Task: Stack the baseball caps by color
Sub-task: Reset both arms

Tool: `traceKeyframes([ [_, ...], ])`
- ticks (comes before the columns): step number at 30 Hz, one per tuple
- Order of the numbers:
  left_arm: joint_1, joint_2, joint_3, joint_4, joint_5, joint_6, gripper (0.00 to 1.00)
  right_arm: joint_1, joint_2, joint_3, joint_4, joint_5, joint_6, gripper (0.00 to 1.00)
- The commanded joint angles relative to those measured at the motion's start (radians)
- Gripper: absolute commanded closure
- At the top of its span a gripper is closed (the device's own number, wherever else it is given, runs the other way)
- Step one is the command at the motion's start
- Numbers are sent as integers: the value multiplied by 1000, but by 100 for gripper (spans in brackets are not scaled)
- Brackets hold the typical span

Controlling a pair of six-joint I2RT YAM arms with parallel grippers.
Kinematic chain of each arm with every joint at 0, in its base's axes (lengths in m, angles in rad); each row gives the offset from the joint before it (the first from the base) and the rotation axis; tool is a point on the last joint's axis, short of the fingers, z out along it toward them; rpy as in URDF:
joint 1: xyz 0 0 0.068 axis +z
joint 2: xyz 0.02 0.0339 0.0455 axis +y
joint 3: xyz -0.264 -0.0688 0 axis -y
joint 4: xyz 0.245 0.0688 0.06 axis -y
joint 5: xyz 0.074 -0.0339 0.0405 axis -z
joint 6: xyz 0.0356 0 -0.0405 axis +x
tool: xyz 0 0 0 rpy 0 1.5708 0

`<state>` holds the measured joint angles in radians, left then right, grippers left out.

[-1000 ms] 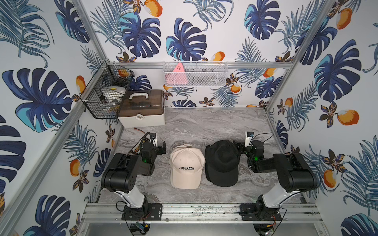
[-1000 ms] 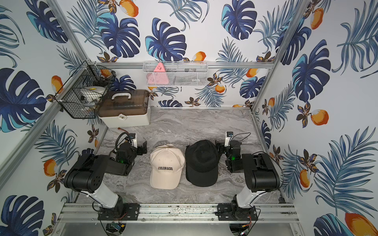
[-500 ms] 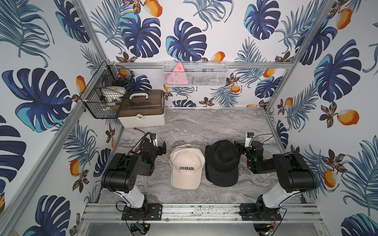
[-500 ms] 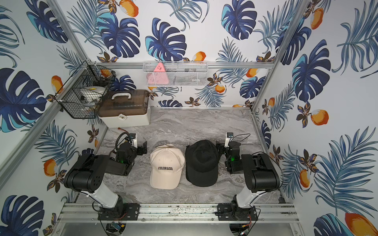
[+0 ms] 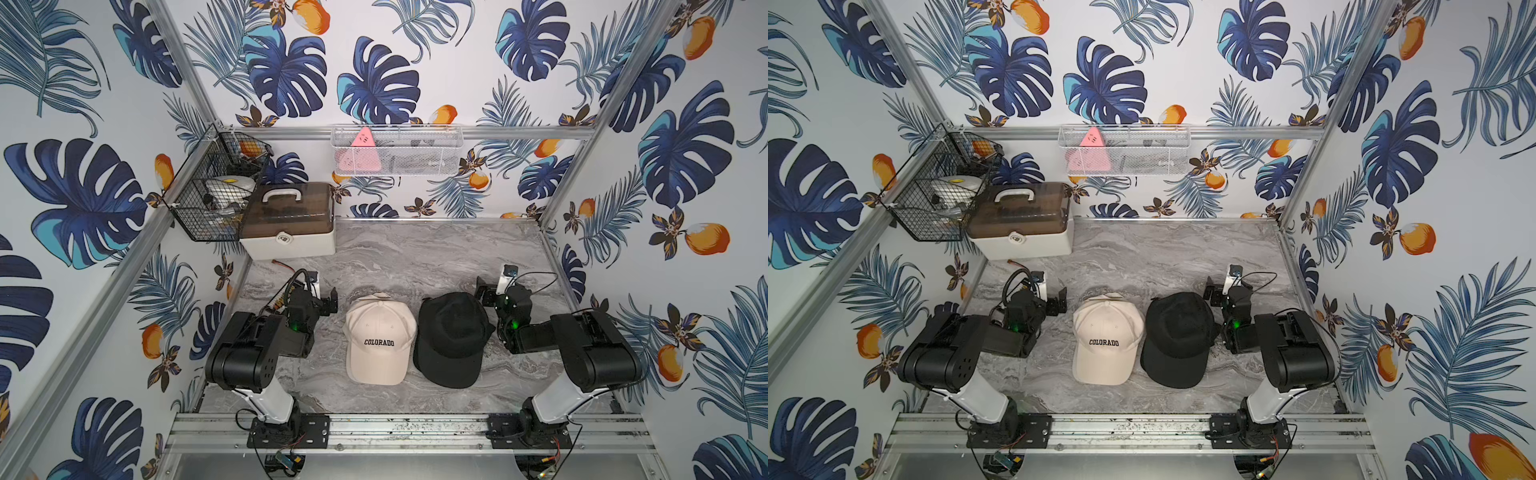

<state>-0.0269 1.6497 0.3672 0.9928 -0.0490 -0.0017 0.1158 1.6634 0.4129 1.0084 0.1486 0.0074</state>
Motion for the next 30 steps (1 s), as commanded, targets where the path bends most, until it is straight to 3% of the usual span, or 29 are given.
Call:
traceKeyframes([
  [1, -1, 0, 6, 21, 5, 6, 1, -1, 5, 8, -69, 1, -29, 0],
  [30, -1, 1, 6, 21, 6, 7, 1, -1, 2, 5, -73, 4, -29, 0],
])
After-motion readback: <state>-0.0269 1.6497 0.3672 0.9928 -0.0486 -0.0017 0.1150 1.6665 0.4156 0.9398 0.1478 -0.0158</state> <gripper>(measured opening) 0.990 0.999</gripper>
